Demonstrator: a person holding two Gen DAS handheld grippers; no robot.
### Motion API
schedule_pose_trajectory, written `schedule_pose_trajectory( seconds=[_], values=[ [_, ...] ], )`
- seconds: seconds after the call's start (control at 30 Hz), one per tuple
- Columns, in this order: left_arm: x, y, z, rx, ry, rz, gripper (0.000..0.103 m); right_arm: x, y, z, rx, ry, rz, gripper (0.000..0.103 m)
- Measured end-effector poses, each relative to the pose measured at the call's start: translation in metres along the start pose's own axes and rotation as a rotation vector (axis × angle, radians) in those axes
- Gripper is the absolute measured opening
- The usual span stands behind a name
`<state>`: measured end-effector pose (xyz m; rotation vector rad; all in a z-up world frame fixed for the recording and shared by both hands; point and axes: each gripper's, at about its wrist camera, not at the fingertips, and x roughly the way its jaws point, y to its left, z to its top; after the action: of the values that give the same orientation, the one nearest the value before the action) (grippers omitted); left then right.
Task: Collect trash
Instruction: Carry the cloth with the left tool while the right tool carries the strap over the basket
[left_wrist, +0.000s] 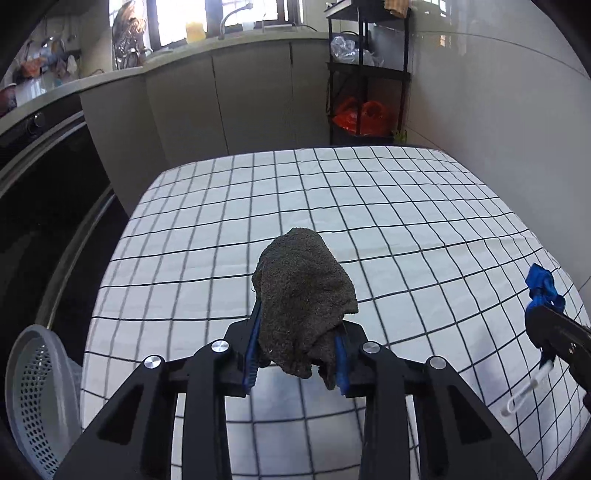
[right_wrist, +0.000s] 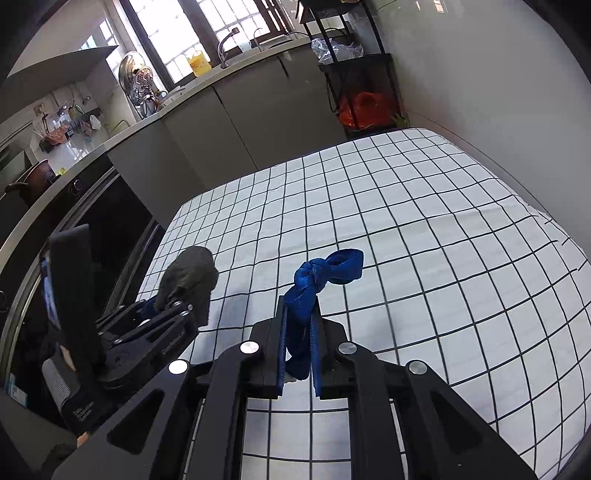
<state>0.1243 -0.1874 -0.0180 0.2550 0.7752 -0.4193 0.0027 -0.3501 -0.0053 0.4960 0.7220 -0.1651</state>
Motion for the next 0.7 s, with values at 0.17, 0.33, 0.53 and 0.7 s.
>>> schedule_pose_trajectory(
  seconds=[0.17,0.33,0.53,0.7],
  values=[
    [-0.039,0.041,-0.022,-0.029,0.000,0.056,0.031,0.006,0.020,-0.008,-0.005,0.027,0.050,0.011],
    [-0.072,0.088,-0.045,-0.084,-0.007,0.110,0.031,0.017,0.055,-0.020,-0.051,0.062,0.089,0.011],
    [-0.106,0.141,-0.071,-0.157,-0.025,0.158,0.031,0.030,0.106,-0.040,-0.117,0.100,0.123,0.011],
    [-0.123,0.184,-0.088,-0.223,-0.043,0.201,0.031,0.031,0.156,-0.054,-0.176,0.098,0.196,0.011]
  ],
)
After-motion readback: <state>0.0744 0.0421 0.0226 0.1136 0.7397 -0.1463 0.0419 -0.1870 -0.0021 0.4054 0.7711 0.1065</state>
